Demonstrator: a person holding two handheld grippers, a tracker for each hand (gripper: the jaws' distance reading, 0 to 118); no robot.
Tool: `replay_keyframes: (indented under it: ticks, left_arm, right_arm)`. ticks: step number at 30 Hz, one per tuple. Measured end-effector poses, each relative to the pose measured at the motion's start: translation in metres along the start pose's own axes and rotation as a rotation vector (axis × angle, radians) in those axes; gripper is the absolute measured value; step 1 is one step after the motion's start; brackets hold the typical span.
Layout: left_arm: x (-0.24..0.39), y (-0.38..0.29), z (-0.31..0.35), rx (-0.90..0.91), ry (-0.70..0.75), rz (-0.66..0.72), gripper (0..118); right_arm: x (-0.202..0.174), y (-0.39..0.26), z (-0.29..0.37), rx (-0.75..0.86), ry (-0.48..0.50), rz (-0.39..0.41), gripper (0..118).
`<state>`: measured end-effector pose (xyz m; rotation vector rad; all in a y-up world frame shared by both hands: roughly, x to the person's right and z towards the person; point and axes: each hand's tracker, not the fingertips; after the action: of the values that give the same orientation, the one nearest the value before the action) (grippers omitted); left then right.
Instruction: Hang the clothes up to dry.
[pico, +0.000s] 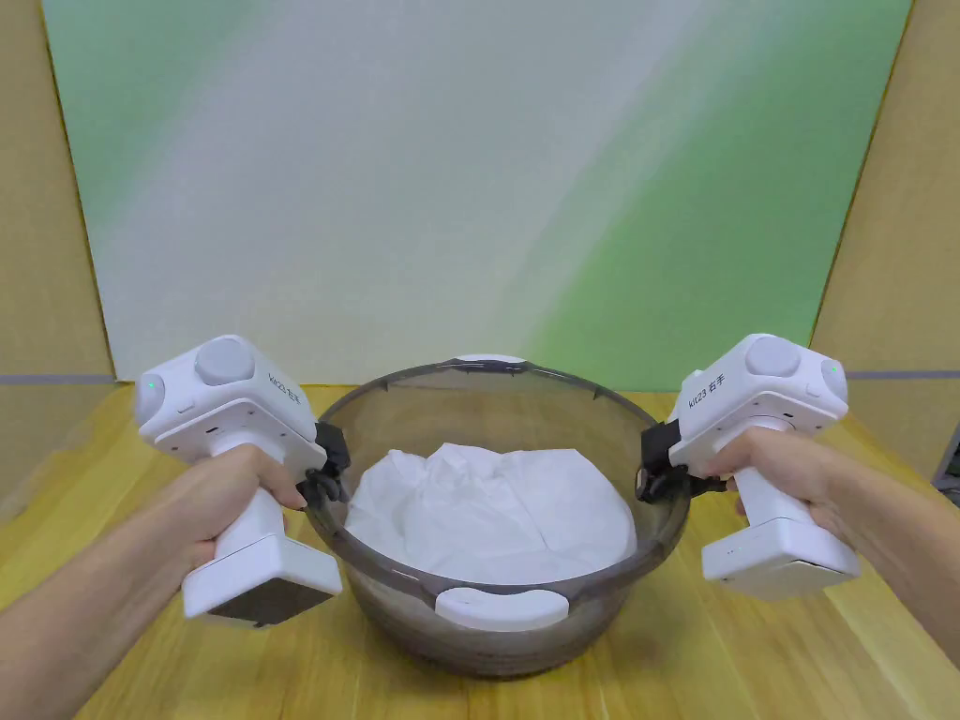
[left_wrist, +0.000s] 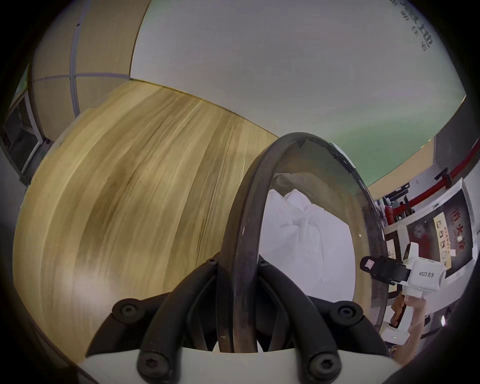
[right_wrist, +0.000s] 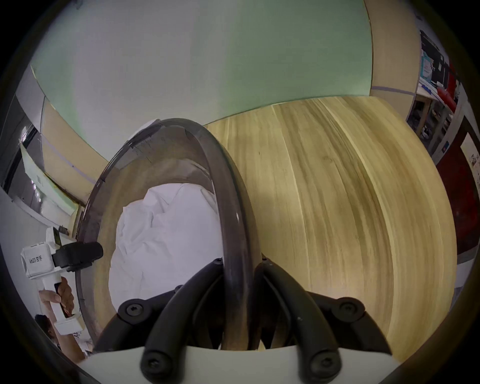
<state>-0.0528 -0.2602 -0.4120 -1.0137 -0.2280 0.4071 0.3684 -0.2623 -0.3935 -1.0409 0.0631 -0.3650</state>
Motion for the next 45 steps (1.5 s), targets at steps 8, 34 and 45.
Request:
replay_keyframes:
  ticks: [8,34,45]
  left_arm:
    - [0.006,0.003,-0.002,-0.011,0.016,0.012,12]
    - [0.001,-0.010,-0.001,0.031,0.008,-0.043,11]
    - [0.009,-0.031,0.032,0.275,-0.081,-0.374,116]
  right_arm:
    - [0.004,-0.004,-0.002,0.021,0.011,-0.008,11]
    - [-0.053,-0.145,0.079,1.062,-0.177,0.383,6]
    - [-0.058,-0.155,0.075,1.017,-0.119,0.329,6]
